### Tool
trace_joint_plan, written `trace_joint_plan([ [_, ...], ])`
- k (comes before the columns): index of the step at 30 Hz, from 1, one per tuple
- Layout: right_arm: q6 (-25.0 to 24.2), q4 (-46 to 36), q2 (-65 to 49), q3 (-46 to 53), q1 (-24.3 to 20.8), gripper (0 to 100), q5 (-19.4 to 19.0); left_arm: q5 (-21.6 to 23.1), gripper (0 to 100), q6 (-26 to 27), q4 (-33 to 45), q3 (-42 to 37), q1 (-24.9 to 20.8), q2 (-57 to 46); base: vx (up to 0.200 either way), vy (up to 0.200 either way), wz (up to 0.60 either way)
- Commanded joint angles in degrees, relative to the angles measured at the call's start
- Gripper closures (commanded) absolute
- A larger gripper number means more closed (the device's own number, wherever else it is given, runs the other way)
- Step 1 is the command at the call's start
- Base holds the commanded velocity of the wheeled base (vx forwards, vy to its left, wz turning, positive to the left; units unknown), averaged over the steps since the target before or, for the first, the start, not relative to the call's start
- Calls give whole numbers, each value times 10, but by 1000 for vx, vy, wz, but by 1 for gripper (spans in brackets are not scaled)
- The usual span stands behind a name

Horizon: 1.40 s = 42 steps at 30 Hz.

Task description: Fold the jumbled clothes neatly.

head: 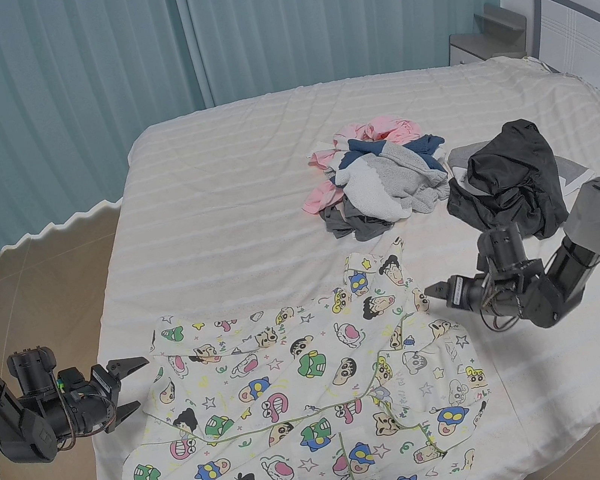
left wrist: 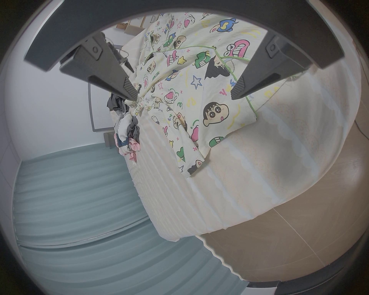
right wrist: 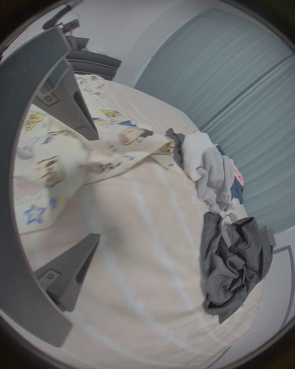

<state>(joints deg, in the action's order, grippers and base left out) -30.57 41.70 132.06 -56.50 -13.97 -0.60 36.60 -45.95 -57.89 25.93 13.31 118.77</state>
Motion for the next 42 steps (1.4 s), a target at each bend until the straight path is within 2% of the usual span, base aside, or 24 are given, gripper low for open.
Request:
trace_joint_plan([
  [1, 39, 137, -65, 225, 12, 0, -66, 1, 0, 0, -2, -2, 2, 5, 0, 0, 0],
  [7, 39, 196, -67, 286, 7, 0, -99, 1, 0, 0, -2, -2, 2, 5, 0, 0, 0],
  [17, 34, 204, -64, 308, -1, 0, -118, 1, 0, 0, -2, -2, 1, 5, 0, 0, 0],
  [25, 35, 216, -32, 311, -12, 0, -119, 1, 0, 0, -2, -2, 1, 5, 0, 0, 0],
  [30, 38, 257, -1, 312, -12, 0, -116, 1, 0, 0, -2, -2, 1, 6, 0, 0, 0],
  [42, 38, 259, 7, 308, -11, 0, -117, 1, 0, 0, -2, -1, 1, 9, 0, 0, 0],
])
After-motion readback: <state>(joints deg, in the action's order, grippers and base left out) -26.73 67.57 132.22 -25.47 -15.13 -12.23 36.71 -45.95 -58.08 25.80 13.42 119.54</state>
